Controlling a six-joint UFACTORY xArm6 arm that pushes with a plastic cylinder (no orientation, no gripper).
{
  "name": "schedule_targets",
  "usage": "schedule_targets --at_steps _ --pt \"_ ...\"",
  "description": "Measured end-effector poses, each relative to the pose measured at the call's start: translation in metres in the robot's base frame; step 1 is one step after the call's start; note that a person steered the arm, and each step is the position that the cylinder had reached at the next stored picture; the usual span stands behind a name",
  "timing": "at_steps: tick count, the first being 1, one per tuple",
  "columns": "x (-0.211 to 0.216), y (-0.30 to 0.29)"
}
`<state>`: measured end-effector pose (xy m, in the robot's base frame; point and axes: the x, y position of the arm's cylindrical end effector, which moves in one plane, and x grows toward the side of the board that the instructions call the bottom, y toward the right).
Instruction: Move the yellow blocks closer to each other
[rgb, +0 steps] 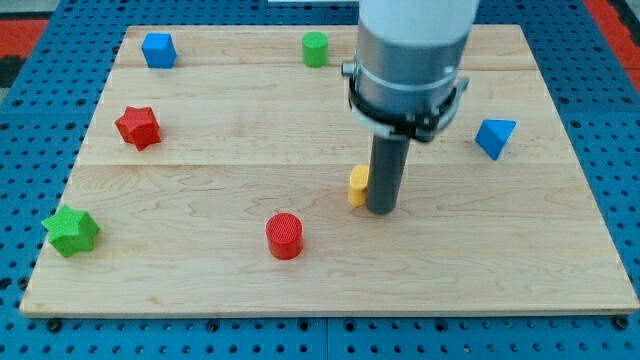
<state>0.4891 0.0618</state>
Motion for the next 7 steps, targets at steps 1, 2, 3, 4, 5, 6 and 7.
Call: schedule_targets --at_steps 1,2,3,4,5,6,7 --pt "-0.046 -0.006" --pt "-0.087 0.036" --pt "-0.176 0.055" --pt "-0.189 0.157" --pt "-0.214 0.201" --pt "-0.247 0.156" --pt "-0.250 0.122"
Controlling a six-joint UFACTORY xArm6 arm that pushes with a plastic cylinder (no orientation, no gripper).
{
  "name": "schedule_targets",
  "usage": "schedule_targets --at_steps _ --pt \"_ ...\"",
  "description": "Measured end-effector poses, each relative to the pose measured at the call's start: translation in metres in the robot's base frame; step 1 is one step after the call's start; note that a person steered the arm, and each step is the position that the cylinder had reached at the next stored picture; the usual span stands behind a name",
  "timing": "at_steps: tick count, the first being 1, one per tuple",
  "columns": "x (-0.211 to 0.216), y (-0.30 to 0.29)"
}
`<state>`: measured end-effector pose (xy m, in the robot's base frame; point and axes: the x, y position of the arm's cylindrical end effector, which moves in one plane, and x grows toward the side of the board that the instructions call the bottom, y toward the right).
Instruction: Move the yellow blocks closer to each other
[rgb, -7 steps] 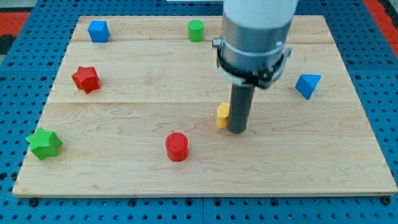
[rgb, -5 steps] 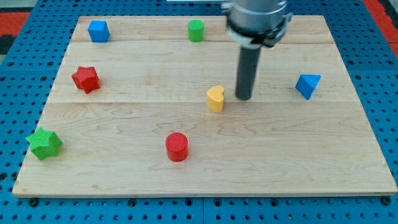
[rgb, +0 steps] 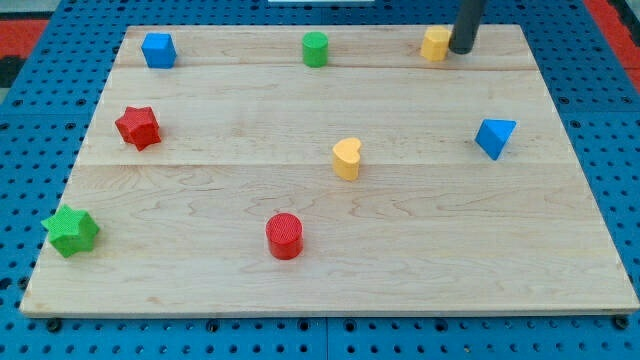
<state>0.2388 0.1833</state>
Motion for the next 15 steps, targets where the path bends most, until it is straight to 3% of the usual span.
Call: schedule_targets --at_steps 1,2,3,4,5,6,7,8,10,11,13,15 --pt "-0.043 0.003" --pt "-0.029 -0.029" --pt "0.040 -0.105" --pt "0.090 -0.124" --pt "0.143 -0.107" --pt "0.172 -0.041" --pt "0.225 -0.097" --pt "0.219 -0.178" --pt "0.156 -0.138" --pt "0.225 -0.127" --pt "0.226 -0.147" --pt "0.207 -0.127"
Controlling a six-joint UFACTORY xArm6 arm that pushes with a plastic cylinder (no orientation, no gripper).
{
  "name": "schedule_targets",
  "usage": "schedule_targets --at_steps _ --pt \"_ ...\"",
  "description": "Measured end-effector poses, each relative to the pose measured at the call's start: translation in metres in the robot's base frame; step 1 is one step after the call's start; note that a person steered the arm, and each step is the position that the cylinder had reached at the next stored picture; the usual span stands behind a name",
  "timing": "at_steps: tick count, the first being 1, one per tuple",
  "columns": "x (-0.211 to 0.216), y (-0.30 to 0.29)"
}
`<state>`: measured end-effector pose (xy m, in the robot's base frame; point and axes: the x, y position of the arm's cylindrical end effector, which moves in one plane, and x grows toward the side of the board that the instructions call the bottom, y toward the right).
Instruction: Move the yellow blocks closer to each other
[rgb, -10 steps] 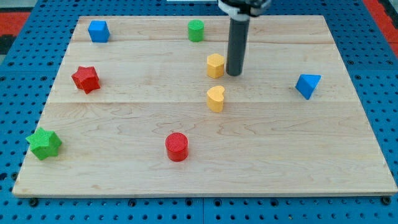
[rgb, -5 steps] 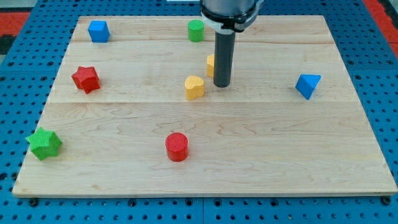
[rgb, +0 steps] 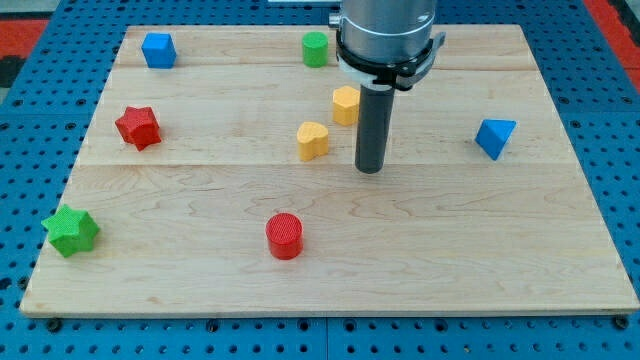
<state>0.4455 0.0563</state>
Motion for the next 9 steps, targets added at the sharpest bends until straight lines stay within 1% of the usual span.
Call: schedule_targets --at_steps 3,4,5,6,7,8,9 --pt "-0.012 0.019" --pt "-0.009 -0.015" --pt "-0.011 -0.022" --pt "0.005 -0.054" --pt "-0.012 -0.086" --pt "-0.060 -0.023" --pt "-0.028 0.037"
